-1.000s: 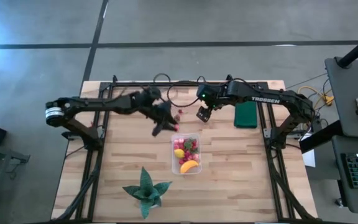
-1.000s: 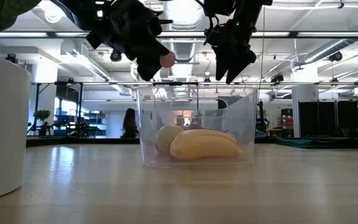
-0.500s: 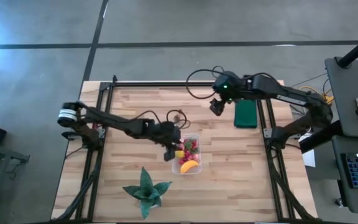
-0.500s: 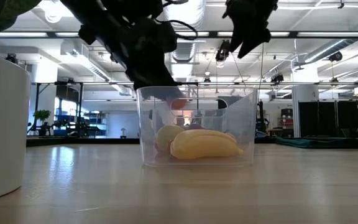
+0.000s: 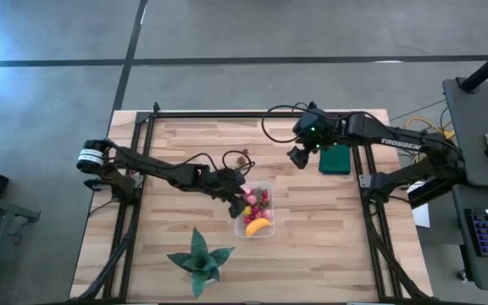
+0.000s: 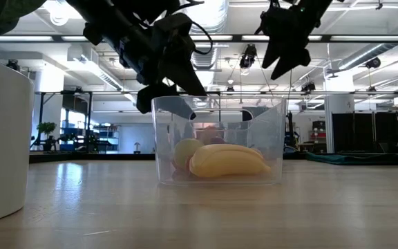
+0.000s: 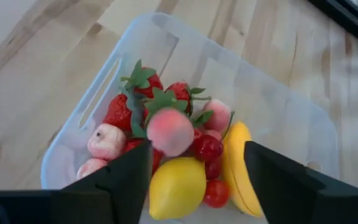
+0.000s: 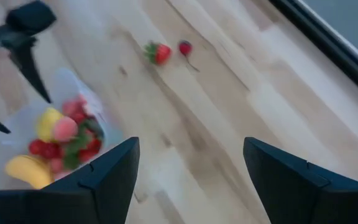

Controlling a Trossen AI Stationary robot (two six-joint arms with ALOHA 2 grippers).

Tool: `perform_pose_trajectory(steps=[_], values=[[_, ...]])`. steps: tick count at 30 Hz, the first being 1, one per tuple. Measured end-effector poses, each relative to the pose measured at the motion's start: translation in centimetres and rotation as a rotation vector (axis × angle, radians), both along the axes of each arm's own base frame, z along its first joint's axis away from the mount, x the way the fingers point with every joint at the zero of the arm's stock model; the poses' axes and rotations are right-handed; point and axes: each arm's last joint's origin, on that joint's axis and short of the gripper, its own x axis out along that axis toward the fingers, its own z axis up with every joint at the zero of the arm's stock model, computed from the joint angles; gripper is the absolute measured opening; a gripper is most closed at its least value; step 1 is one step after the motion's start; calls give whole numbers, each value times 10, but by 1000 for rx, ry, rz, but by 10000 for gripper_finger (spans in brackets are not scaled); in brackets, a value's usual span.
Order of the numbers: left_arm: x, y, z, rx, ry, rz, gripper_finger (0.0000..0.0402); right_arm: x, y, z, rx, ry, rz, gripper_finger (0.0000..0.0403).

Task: Pick and placing Produce into tupperware
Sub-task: Put the cherry into the transparent bin

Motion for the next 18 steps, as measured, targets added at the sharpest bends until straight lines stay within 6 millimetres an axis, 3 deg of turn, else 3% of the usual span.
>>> perform_pose_trajectory(steps=[4, 11, 18], values=[[-8, 1, 8, -10, 17, 9, 264, 9, -2, -6, 3, -50, 46, 279], [-43, 4, 35, 41, 81, 56, 256, 39, -11, -25, -37, -23, 177, 279], [-81, 9, 62, 104, 71, 100, 242, 82, -45, -66, 69, 58, 255, 279]])
